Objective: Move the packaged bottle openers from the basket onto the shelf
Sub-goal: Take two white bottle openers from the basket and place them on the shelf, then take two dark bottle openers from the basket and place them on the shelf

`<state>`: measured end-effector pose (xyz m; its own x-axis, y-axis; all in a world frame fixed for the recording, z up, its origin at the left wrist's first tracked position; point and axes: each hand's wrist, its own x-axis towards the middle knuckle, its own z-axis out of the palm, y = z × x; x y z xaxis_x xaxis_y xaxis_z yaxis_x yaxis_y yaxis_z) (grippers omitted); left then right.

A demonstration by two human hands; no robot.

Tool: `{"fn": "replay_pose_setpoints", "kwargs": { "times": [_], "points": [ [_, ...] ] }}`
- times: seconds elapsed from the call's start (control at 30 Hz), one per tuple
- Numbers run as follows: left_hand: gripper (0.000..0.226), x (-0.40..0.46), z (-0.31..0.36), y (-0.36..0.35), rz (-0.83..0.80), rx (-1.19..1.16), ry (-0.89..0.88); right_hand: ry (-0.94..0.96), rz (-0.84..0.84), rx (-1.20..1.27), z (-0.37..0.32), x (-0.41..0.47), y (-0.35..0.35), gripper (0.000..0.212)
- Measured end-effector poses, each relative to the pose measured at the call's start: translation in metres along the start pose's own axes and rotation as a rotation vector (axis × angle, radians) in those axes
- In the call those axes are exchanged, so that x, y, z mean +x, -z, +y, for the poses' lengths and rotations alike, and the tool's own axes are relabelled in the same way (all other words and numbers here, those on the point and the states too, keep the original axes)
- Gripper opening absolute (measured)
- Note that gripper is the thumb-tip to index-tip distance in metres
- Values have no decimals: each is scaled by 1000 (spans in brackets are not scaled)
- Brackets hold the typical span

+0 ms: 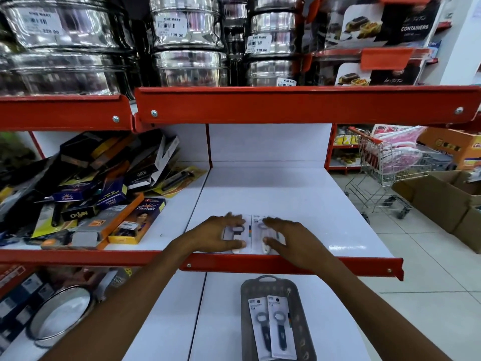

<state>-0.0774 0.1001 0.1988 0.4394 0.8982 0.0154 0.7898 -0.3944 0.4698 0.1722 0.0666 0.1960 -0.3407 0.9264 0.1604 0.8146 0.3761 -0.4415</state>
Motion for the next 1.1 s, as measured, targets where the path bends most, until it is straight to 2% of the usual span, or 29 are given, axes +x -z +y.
{"fn": "replay_pose_setpoints", "kwargs": {
  "times": [0.07,0.17,0.2,0.27,0.33,0.4,0.5,0.6,0.67,0.77,0.9,1.0,1.1],
  "points": [
    [62,-14,7,0,152,3,-54,29,122,22,-7,-21,6,47],
    [36,-49,35,-6,464,-14,-244,71,288,108,-17,-64,14,30],
    [27,-61,46,-10,545,-7,-313,85,312,114,-16,-77,14,25],
    [13,-84,61,-31,585,3,-395,70,272,98,-2,-100,0,18],
    [7,-101,63,-64,497,20,-425,14,180,64,16,-115,-20,18],
    [13,-107,56,-102,315,12,-374,-55,31,39,35,-121,-44,20],
    [42,-97,37,-152,-55,-21,-110,-190,-228,24,69,-116,-90,26],
    [76,-64,8,-192,-276,71,4,-220,-441,-26,99,-92,-136,53],
    [87,-36,-8,-214,-341,155,45,-202,-544,-83,107,-70,-153,79],
    [98,-3,-18,-236,-369,240,83,-204,-662,-124,113,-40,-172,101],
    [122,22,-28,-257,-362,258,84,-62,-633,-287,131,-20,-195,142],
    [142,30,-35,-267,-389,376,94,34,-648,-472,141,-17,-204,149],
    [142,34,-37,-269,-413,477,85,84,-637,-581,149,-16,-217,153]
  ]
}}
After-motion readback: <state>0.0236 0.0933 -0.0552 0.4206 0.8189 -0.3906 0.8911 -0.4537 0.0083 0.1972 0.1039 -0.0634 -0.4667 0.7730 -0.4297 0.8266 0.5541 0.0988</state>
